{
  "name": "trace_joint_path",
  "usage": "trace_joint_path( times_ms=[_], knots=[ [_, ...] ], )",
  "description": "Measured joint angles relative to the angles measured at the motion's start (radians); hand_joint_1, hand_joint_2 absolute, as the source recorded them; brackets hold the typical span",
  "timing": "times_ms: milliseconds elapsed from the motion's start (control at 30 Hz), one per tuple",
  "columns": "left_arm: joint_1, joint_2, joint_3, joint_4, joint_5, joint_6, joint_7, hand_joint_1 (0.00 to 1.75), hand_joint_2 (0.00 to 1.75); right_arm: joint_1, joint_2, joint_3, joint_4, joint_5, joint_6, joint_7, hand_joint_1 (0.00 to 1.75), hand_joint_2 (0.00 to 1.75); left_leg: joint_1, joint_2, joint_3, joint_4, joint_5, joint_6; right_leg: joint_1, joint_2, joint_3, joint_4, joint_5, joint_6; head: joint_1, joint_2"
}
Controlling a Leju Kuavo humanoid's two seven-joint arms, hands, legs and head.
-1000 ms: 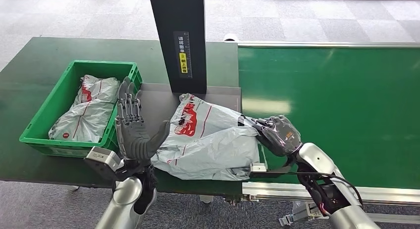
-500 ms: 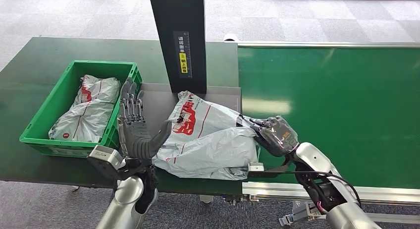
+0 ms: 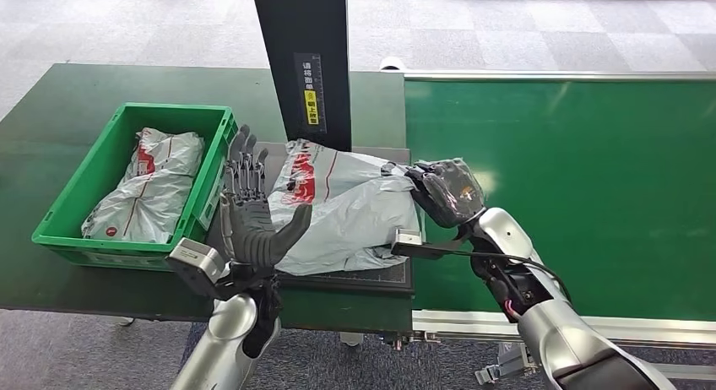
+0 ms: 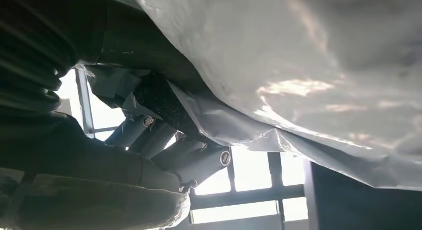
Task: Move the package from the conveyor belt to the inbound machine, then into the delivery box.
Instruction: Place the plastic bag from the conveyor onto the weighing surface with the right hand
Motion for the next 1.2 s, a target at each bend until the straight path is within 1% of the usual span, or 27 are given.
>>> trace_joint_path(
  times_ms=[133, 267, 300, 400, 433, 567, 667, 800, 867, 967, 1100, 1200],
  knots=[
    [-0.012, -0.003, -0.009, 0.027, 0.002, -0.047, 0.000, 0.00, 1.75, -0.012, 0.077, 0.002, 0.049, 0.048, -0.087, 0.026, 1.75, 1.75, 0.000, 0.000, 0.000, 0.000, 0.000, 0.000, 0.000, 0.000, -0.001, 0.000, 0.000, 0.000, 0.000, 0.000],
    [-0.018, -0.009, -0.019, 0.054, -0.004, -0.063, 0.000, 0.00, 1.75, -0.026, 0.127, 0.008, 0.086, 0.081, -0.096, 0.035, 1.75, 1.75, 0.000, 0.000, 0.000, 0.000, 0.000, 0.000, 0.000, 0.000, 0.000, 0.000, 0.000, 0.000, 0.000, 0.000],
    [-0.018, -0.010, -0.021, 0.058, -0.006, -0.063, 0.000, 0.00, 1.75, -0.029, 0.135, 0.010, 0.094, 0.084, -0.093, 0.035, 1.37, 1.75, 0.000, 0.000, 0.000, 0.000, 0.000, 0.000, 0.000, 0.000, 0.000, 0.000, 0.000, 0.000, 0.000, 0.000],
    [-0.018, -0.010, -0.025, 0.068, -0.007, -0.063, 0.000, 0.00, 1.75, -0.041, 0.156, 0.012, 0.117, 0.088, -0.058, 0.036, 0.06, 1.75, 0.000, 0.000, 0.000, 0.000, 0.000, 0.000, 0.000, 0.000, 0.000, 0.000, 0.000, 0.000, 0.000, 0.000],
    [-0.018, -0.010, -0.025, 0.070, -0.007, -0.063, 0.000, 0.00, 1.75, -0.045, 0.163, 0.013, 0.124, 0.093, -0.035, 0.038, 0.00, 1.75, 0.000, 0.000, 0.000, 0.000, 0.000, 0.000, 0.000, 0.000, 0.000, 0.000, 0.000, 0.000, 0.000, 0.000],
    [-0.018, -0.010, -0.025, 0.078, -0.007, -0.064, 0.000, 0.00, 1.75, -0.051, 0.188, 0.026, 0.153, 0.116, 0.087, 0.064, 0.00, 1.75, 0.000, 0.000, 0.000, 0.000, 0.000, 0.000, 0.000, 0.000, 0.000, 0.000, 0.000, 0.000, 0.000, 0.000],
    [-0.018, -0.009, -0.024, 0.082, -0.006, -0.065, 0.000, 0.00, 1.75, -0.048, 0.199, 0.029, 0.165, 0.100, 0.137, 0.072, 0.00, 1.75, 0.000, 0.000, 0.000, 0.000, 0.000, 0.000, 0.000, 0.000, 0.000, 0.000, 0.000, 0.000, 0.000, 0.000],
    [-0.017, -0.008, -0.023, 0.090, 0.003, -0.074, 0.000, 0.00, 1.75, -0.043, 0.205, 0.027, 0.170, 0.065, 0.138, 0.061, 0.00, 1.75, 0.000, 0.000, 0.000, 0.000, 0.000, 0.000, 0.000, 0.000, 0.000, 0.000, 0.000, 0.000, 0.000, 0.000],
    [-0.016, -0.007, -0.022, 0.092, -0.005, -0.064, 0.000, 0.00, 1.75, -0.038, 0.205, 0.015, 0.170, 0.028, 0.130, 0.043, 0.00, 1.75, 0.000, 0.000, 0.000, 0.000, 0.000, 0.000, 0.000, 0.000, 0.000, 0.000, 0.000, 0.000, 0.000, 0.000],
    [-0.016, -0.005, -0.020, 0.092, -0.017, -0.043, 0.000, 0.00, 1.75, -0.027, 0.205, -0.029, 0.164, -0.074, 0.125, -0.014, 0.00, 1.75, 0.000, 0.000, 0.000, 0.000, 0.000, 0.000, 0.000, 0.000, 0.000, 0.000, 0.000, 0.000, 0.000, 0.000],
    [-0.016, -0.003, -0.018, 0.095, -0.019, -0.042, 0.000, 0.00, 1.75, 0.001, 0.201, -0.110, 0.124, -0.218, 0.118, -0.103, 0.00, 1.75, 0.000, 0.000, 0.000, 0.000, 0.000, 0.000, 0.000, 0.000, 0.000, 0.000, 0.000, 0.000, 0.000, 0.000],
    [-0.016, -0.003, -0.018, 0.103, -0.020, -0.048, 0.000, 0.00, 1.75, 0.032, 0.189, -0.157, 0.065, -0.299, 0.104, -0.121, 0.00, 1.75, 0.000, 0.000, 0.000, 0.000, 0.000, 0.000, 0.000, 0.000, -0.001, 0.000, 0.000, 0.000, 0.000, 0.000]
  ],
)
